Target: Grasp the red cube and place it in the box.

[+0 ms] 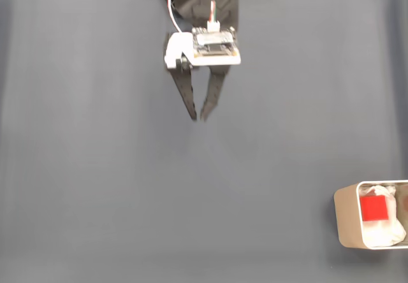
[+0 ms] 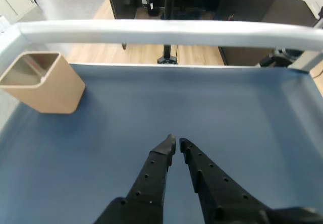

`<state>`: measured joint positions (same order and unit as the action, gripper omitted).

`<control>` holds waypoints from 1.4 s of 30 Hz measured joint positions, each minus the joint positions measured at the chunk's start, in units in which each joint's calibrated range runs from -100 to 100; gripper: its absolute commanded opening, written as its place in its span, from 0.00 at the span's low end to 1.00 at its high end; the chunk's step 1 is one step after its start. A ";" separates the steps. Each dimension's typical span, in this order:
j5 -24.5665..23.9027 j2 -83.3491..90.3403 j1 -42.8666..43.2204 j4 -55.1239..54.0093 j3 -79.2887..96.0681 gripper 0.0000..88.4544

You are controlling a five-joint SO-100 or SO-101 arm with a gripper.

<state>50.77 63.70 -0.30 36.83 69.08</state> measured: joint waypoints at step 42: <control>-1.51 36.30 0.96 38.03 30.29 0.00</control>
